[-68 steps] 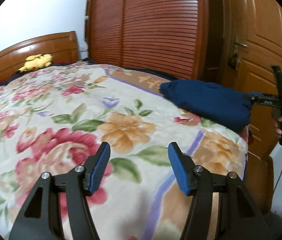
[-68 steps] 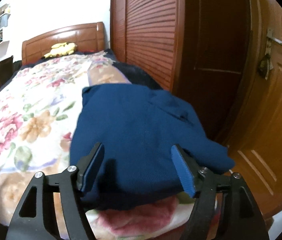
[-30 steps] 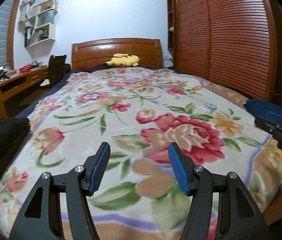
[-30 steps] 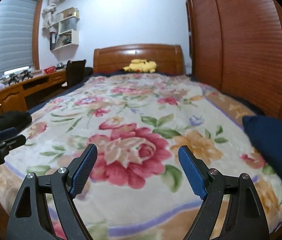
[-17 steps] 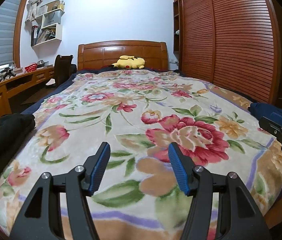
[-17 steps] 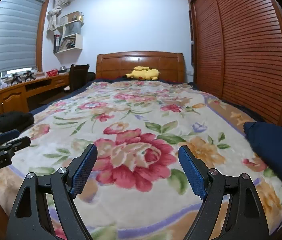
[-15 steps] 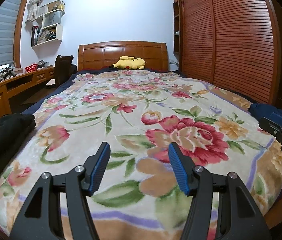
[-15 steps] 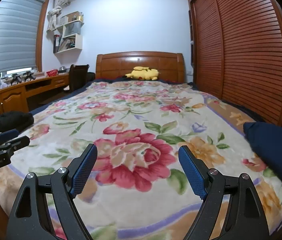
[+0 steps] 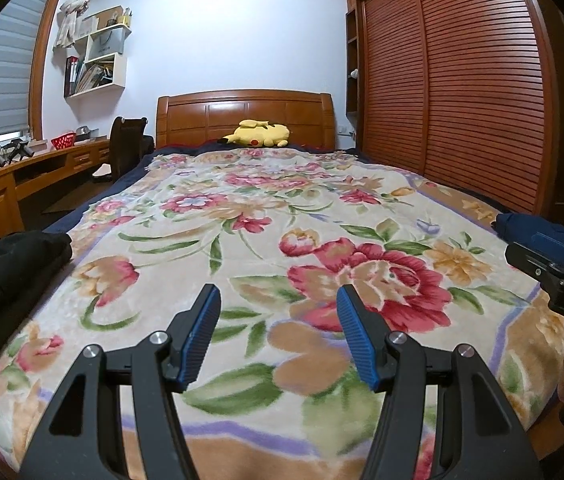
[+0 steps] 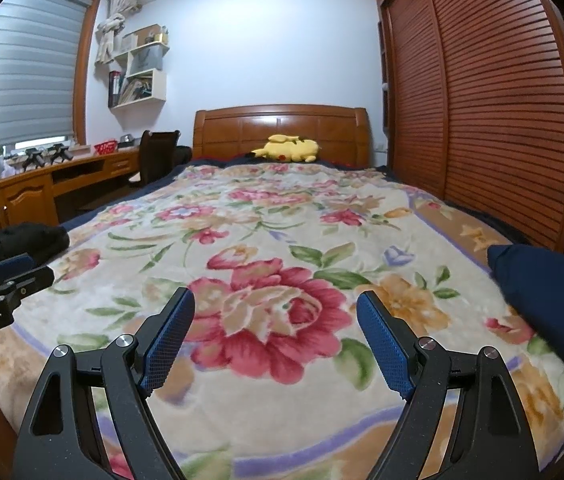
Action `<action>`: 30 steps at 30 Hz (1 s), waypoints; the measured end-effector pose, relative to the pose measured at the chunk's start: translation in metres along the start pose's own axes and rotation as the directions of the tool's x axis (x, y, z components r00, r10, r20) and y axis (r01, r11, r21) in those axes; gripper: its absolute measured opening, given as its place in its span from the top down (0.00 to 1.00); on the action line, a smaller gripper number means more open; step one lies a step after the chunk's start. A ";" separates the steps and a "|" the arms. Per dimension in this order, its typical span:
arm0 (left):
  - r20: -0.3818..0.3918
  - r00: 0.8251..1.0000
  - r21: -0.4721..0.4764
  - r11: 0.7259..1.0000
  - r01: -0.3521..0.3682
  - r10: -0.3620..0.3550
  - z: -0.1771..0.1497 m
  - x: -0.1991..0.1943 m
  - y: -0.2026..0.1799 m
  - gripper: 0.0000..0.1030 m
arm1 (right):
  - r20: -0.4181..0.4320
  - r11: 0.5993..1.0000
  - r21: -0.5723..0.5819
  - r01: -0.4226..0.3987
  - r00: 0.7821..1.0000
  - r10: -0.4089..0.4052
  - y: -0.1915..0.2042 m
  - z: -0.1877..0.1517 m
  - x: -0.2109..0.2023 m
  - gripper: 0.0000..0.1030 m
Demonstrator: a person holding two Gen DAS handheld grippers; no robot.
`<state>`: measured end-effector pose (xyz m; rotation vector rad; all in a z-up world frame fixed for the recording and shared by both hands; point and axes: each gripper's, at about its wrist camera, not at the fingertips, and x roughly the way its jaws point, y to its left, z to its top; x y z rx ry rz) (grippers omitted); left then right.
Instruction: Fold large clothes
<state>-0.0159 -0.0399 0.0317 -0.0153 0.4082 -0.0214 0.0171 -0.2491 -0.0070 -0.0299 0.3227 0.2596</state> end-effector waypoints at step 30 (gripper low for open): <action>0.011 1.000 -0.015 1.000 -0.011 0.011 0.000 -0.006 -0.003 0.42 | 0.005 1.000 -0.002 -0.007 1.000 0.007 0.002 -0.001 -0.003 0.18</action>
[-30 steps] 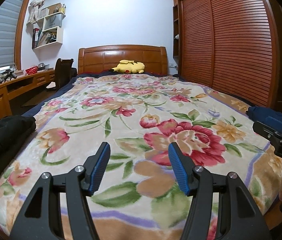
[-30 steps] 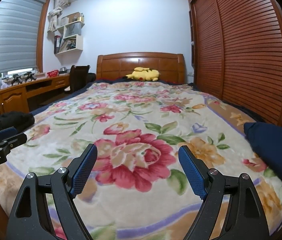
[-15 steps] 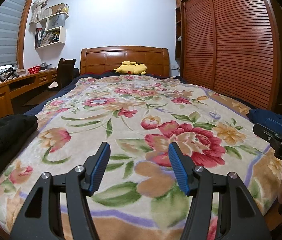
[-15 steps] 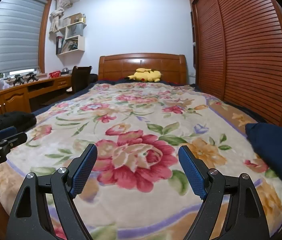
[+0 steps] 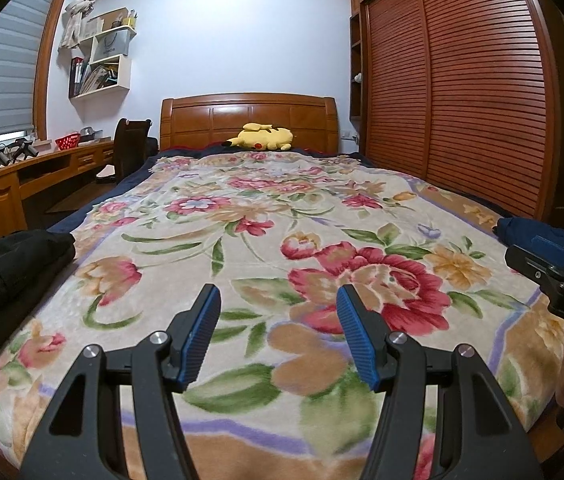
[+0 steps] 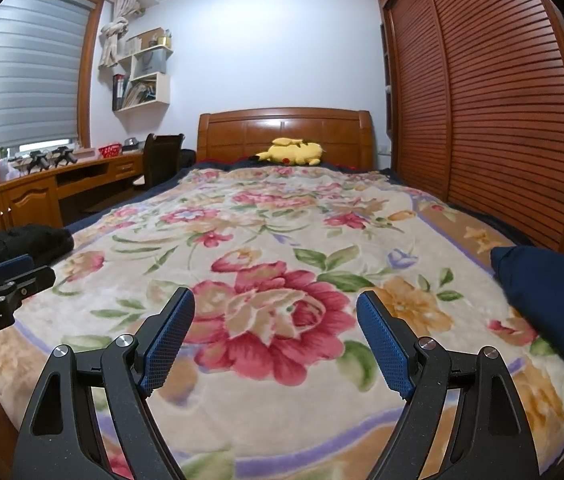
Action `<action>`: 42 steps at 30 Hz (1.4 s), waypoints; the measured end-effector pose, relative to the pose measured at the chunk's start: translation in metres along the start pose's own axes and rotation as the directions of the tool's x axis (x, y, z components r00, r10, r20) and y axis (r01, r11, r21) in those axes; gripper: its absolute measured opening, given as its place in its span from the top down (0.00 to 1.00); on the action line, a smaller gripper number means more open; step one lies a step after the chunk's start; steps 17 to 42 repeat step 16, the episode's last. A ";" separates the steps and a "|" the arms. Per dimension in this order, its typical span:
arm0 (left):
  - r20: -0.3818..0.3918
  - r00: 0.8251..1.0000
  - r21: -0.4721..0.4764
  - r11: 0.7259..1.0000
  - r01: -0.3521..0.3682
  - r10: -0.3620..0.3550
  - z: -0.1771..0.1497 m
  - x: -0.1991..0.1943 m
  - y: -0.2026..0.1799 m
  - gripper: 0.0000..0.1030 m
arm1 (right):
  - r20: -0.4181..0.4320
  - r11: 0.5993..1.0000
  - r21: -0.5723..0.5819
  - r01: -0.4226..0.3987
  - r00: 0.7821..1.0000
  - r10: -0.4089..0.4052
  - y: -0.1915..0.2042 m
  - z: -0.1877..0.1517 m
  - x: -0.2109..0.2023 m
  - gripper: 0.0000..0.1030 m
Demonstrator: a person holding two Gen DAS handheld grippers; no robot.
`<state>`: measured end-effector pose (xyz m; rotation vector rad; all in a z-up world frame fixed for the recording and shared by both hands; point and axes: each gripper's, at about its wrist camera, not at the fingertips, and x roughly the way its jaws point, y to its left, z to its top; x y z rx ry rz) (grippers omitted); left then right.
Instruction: Fold large clothes
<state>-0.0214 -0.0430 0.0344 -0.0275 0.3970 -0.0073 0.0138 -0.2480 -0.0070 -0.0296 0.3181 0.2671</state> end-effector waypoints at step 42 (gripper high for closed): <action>0.000 1.000 0.005 1.000 -0.006 0.006 0.000 0.000 -0.002 0.42 | -0.002 1.000 0.000 -0.002 1.000 0.002 0.000 0.001 0.000 0.18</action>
